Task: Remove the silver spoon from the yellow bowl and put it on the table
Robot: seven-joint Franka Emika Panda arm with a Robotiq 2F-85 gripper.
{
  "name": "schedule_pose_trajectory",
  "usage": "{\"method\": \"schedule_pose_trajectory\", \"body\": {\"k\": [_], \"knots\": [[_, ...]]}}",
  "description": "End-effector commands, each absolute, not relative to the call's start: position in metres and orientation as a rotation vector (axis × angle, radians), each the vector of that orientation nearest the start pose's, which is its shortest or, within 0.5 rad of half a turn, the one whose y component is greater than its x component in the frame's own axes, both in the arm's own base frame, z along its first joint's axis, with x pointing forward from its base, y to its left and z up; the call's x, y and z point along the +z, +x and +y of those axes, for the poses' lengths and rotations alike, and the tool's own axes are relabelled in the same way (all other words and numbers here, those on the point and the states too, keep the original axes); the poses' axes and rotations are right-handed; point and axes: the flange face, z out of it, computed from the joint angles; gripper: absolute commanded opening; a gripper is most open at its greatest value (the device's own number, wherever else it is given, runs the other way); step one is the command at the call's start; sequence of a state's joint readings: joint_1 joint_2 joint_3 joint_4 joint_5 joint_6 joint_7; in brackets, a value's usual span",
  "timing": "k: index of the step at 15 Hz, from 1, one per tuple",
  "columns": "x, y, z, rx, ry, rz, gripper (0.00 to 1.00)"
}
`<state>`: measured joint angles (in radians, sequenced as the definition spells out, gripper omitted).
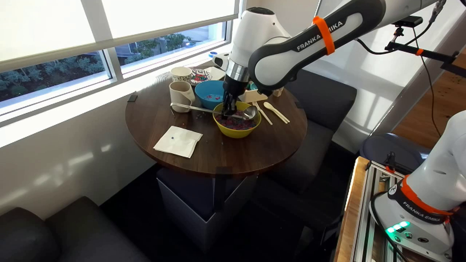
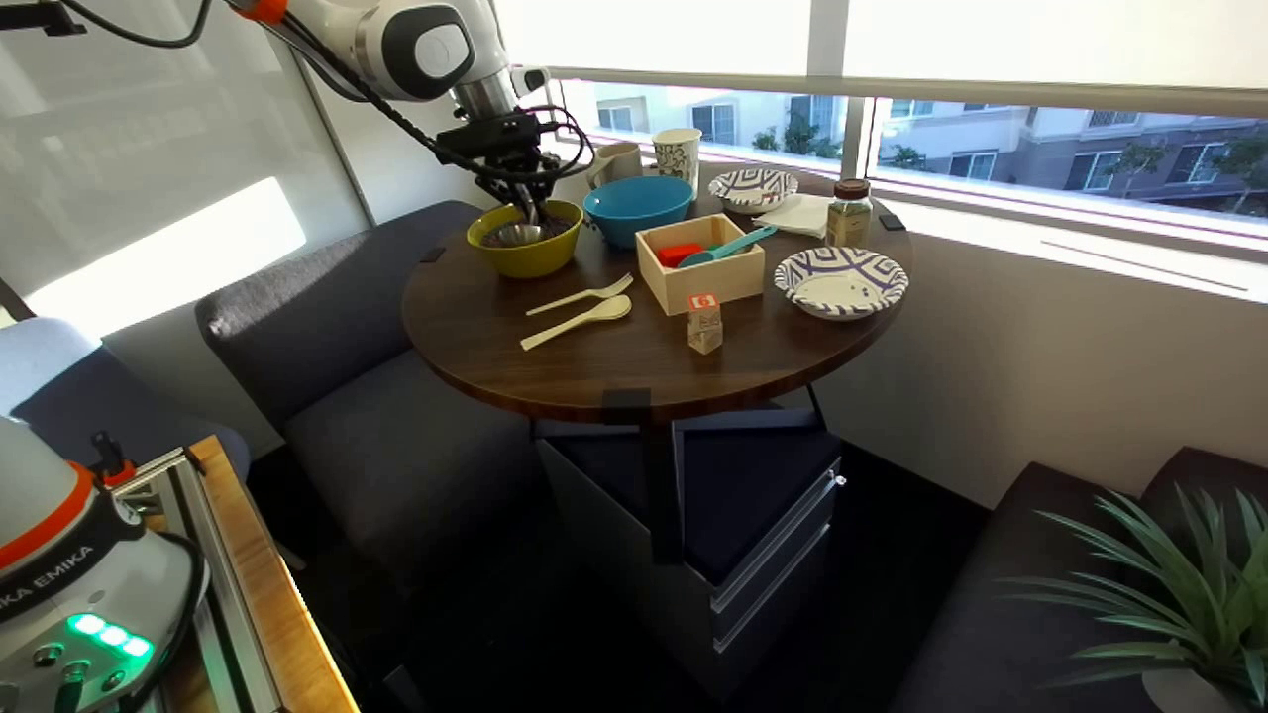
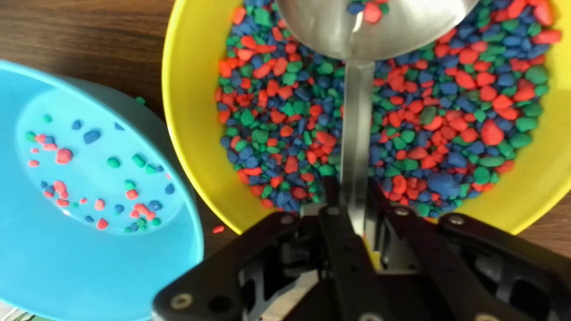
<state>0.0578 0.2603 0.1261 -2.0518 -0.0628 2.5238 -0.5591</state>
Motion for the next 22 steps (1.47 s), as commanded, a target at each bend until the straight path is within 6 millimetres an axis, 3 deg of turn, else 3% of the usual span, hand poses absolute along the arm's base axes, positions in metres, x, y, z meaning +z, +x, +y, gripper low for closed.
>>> {"method": "schedule_pose_trajectory", "body": {"k": [1,7,14,17,22], "knots": [[0.351,0.593,0.115,-0.385,-2.922,-1.228,0.04],[0.386,0.582,0.122,-0.654,-2.786,-1.299,0.04],[0.436,0.578,0.134,-1.004,-2.456,-1.325,0.04],[0.456,0.572,0.121,-1.12,-2.348,-1.307,0.04],[0.467,0.549,0.071,-1.295,-2.132,-1.269,0.04]]}}
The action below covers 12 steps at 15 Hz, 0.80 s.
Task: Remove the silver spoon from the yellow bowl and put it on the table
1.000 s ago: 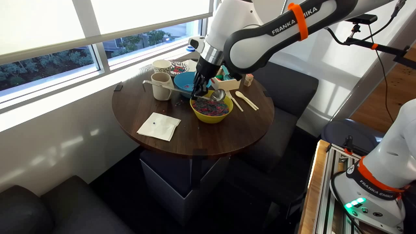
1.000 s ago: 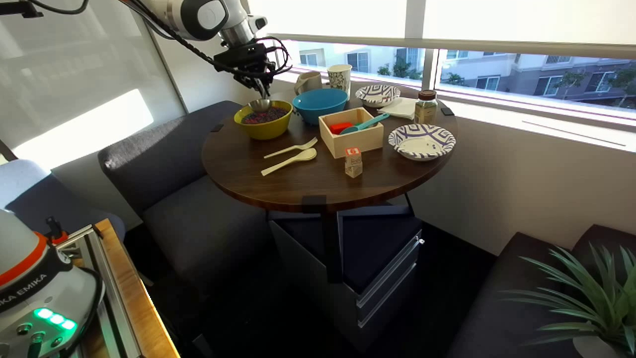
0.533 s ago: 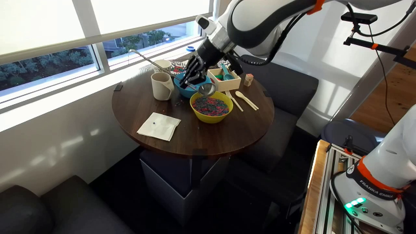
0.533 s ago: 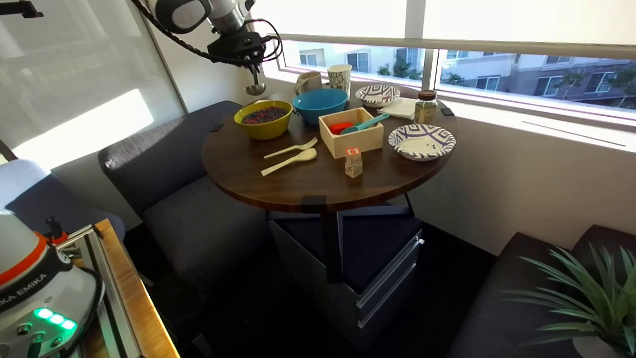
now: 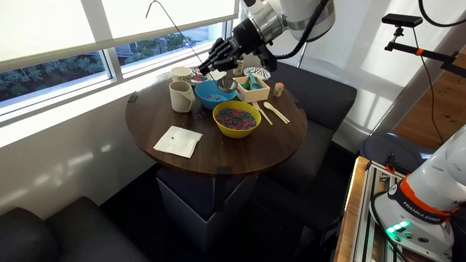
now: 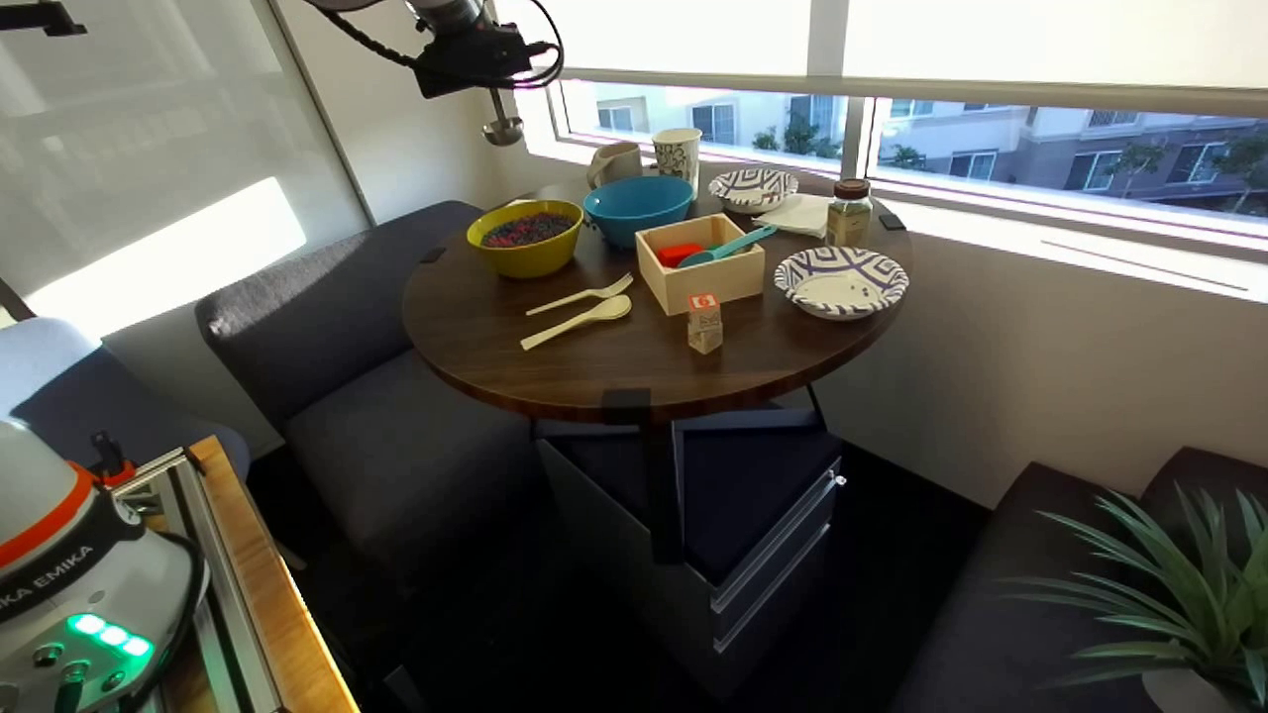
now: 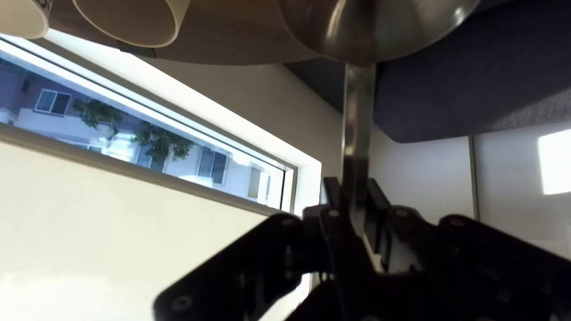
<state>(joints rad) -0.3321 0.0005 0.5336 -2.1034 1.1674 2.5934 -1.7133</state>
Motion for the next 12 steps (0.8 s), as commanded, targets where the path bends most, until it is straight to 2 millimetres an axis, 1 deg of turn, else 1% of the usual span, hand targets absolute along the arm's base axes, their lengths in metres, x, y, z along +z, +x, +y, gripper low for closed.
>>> {"method": "schedule_pose_trajectory", "body": {"k": [1,4,7,10,12], "knots": [[0.464,0.545,0.061,-1.32,-2.084,-1.273,0.04],[0.451,0.531,0.032,-1.349,-1.974,-1.3,0.04],[0.434,0.522,0.013,-1.347,-1.914,-1.31,0.04],[0.419,0.516,0.001,-1.287,-1.986,-1.279,0.04],[0.41,0.511,-0.003,-1.23,-2.049,-1.269,0.04]]}}
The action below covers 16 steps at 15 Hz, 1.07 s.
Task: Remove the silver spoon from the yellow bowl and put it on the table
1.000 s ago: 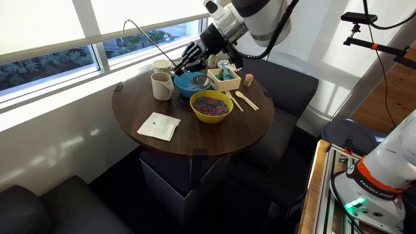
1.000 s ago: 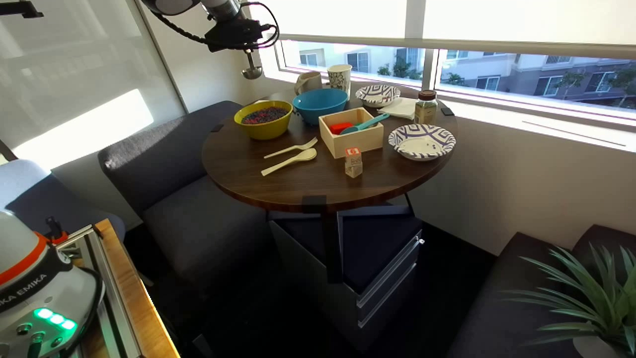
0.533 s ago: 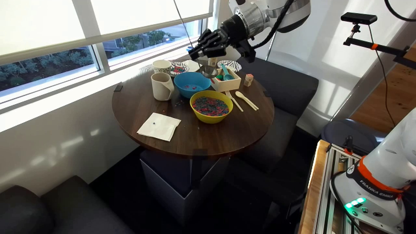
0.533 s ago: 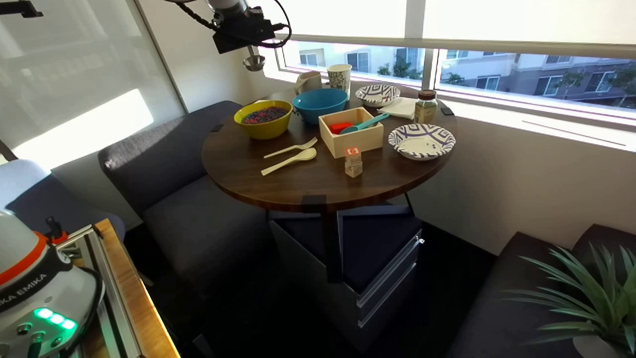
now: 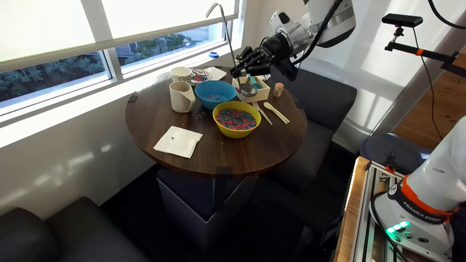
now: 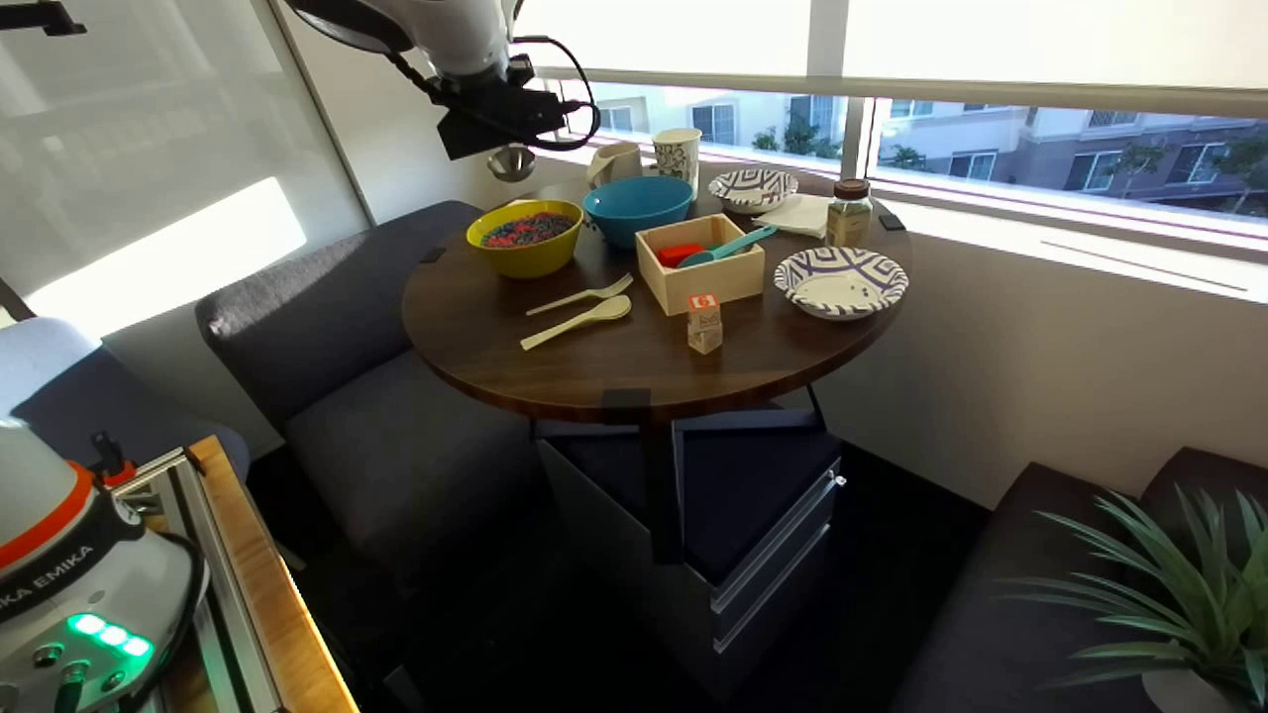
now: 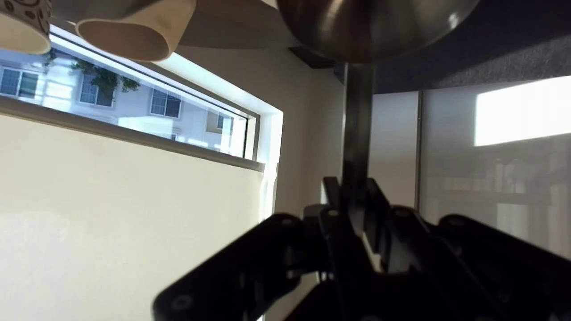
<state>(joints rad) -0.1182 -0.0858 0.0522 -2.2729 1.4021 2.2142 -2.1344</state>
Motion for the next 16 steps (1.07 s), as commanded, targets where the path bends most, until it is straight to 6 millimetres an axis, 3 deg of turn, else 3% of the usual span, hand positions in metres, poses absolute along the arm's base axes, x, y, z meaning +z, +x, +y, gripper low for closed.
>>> {"method": "schedule_pose_trajectory", "body": {"k": [1,6,10,16], "knots": [[0.404,0.509,-0.003,-1.182,-2.09,-1.256,0.04],[0.379,0.494,0.007,-0.83,-2.248,-1.26,0.04],[0.364,0.482,0.023,-0.555,-2.258,-1.297,0.04],[0.344,0.463,0.03,-0.315,-2.212,-1.33,0.04]]}}
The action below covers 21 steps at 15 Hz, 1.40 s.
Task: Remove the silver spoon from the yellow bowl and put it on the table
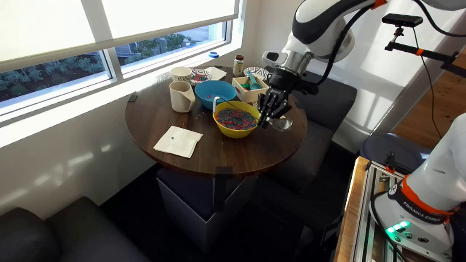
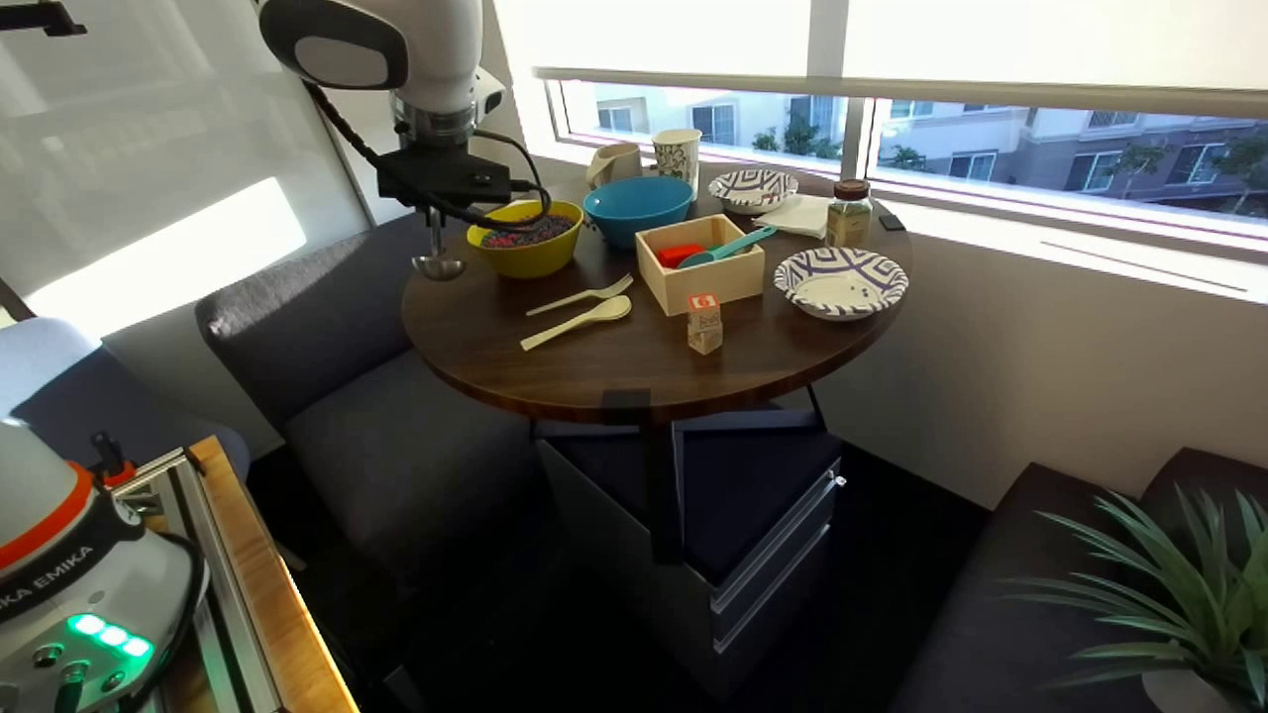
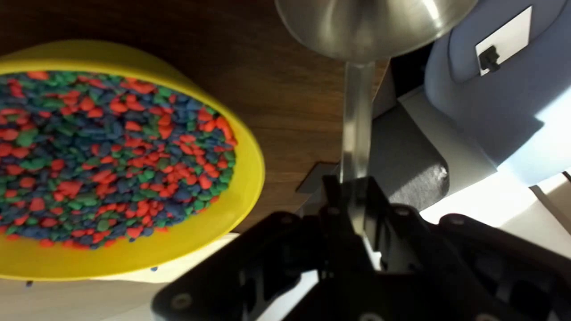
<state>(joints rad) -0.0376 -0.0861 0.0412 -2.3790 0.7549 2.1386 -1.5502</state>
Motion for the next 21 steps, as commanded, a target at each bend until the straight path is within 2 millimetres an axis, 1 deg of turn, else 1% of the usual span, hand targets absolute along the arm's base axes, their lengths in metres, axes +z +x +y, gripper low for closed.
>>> {"method": "schedule_pose_trajectory", "body": {"k": [1,5,8,13,16,21], "knots": [[0.34,0.461,0.029,-0.291,-2.215,-1.327,0.04],[0.323,0.457,0.024,-0.166,-2.293,-1.347,0.04],[0.32,0.459,0.021,-0.078,-2.382,-1.364,0.04],[0.314,0.464,0.019,0.048,-2.468,-1.413,0.04],[0.311,0.467,0.022,0.084,-2.487,-1.449,0.04],[0.304,0.477,0.022,0.104,-2.538,-1.497,0.04]]}}
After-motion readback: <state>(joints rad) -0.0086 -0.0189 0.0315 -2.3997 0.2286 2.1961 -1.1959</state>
